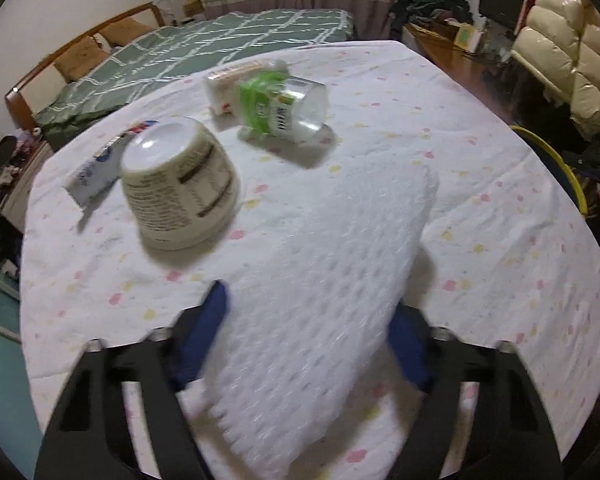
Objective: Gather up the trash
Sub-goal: 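Grasp the white foam mesh net with the left tool and lift it, then lower the foam net into the yellow bin and open the left tool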
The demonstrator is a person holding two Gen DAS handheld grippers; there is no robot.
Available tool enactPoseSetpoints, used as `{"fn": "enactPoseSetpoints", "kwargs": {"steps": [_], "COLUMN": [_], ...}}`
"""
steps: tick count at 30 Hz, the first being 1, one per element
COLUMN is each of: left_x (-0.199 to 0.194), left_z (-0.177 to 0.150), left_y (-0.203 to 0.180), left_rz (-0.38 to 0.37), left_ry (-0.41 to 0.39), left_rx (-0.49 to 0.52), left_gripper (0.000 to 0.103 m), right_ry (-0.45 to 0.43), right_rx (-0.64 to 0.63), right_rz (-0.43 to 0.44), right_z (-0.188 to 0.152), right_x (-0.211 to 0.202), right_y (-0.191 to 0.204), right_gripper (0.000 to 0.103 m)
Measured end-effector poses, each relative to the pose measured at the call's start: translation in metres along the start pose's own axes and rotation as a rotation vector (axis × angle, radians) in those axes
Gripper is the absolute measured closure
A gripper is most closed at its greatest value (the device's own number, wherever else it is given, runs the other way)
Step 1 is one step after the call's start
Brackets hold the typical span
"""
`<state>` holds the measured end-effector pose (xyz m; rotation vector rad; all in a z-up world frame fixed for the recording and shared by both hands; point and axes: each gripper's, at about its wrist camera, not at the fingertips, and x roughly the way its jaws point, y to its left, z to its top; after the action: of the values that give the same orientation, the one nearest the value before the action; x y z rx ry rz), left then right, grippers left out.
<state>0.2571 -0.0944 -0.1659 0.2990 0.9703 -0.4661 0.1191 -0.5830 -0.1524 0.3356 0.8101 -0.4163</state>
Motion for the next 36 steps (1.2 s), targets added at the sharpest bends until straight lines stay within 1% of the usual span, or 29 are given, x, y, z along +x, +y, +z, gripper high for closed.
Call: {"fn": "enactPoseSetpoints", "kwargs": {"steps": [1, 2, 3, 4, 5, 6, 7, 10, 14, 19, 23, 25, 29, 32, 36], "left_x": [-0.002, -0.004, -0.006, -0.008, -0.011, -0.014, -0.017, -0.028, -0.04, -0.043, -0.034, -0.029, -0.011, 0.004, 0.024], "left_z": [0.001, 0.001, 0.001, 0.002, 0.001, 0.002, 0.002, 0.004, 0.015, 0.046, 0.071, 0.085, 0.107, 0.119, 0.134], "left_y": [0.002, 0.004, 0.005, 0.006, 0.006, 0.004, 0.002, -0.014, -0.046, -0.102, -0.153, -0.188, -0.251, -0.294, -0.335], "left_rz": [-0.004, -0.009, -0.013, -0.015, -0.014, -0.019, -0.024, -0.052, -0.099, -0.218, -0.299, -0.327, -0.397, -0.41, -0.419], "left_ry": [-0.003, -0.004, -0.004, -0.007, -0.013, -0.024, -0.032, -0.063, -0.091, -0.1, -0.084, -0.082, -0.041, -0.021, 0.015], "left_rx": [-0.009, -0.02, -0.026, -0.035, -0.04, -0.045, -0.045, -0.022, 0.033, 0.116, 0.176, 0.227, 0.295, 0.342, 0.378], "left_gripper": [0.05, 0.055, 0.067, 0.072, 0.075, 0.081, 0.084, 0.087, 0.087, 0.087, 0.087, 0.087, 0.087, 0.087, 0.087], "right_ry": [-0.002, -0.003, -0.005, -0.008, -0.009, -0.013, -0.017, -0.042, -0.082, -0.16, -0.222, -0.243, -0.258, -0.262, -0.261], "right_rx": [0.002, 0.003, 0.005, 0.006, 0.007, 0.009, 0.01, 0.005, 0.005, -0.003, -0.008, 0.0, 0.021, 0.035, 0.061], "right_rz": [0.001, 0.001, 0.003, 0.006, 0.009, 0.013, 0.017, 0.021, 0.035, 0.025, -0.012, -0.025, -0.043, -0.056, -0.049], "right_z": [0.0, 0.0, -0.001, -0.001, -0.001, -0.001, 0.0, -0.001, -0.002, -0.005, -0.009, -0.012, -0.021, -0.026, -0.031], "right_x": [-0.001, -0.002, -0.003, -0.004, -0.005, -0.008, -0.01, -0.021, -0.043, -0.083, -0.116, -0.129, -0.143, -0.147, -0.152], "right_y": [-0.001, -0.001, -0.001, -0.001, -0.002, -0.002, -0.003, -0.004, -0.005, -0.019, -0.039, -0.05, -0.071, -0.085, -0.102], "right_gripper": [0.024, 0.024, 0.024, 0.024, 0.024, 0.024, 0.024, 0.024, 0.024, 0.024, 0.024, 0.023, 0.022, 0.022, 0.022]}}
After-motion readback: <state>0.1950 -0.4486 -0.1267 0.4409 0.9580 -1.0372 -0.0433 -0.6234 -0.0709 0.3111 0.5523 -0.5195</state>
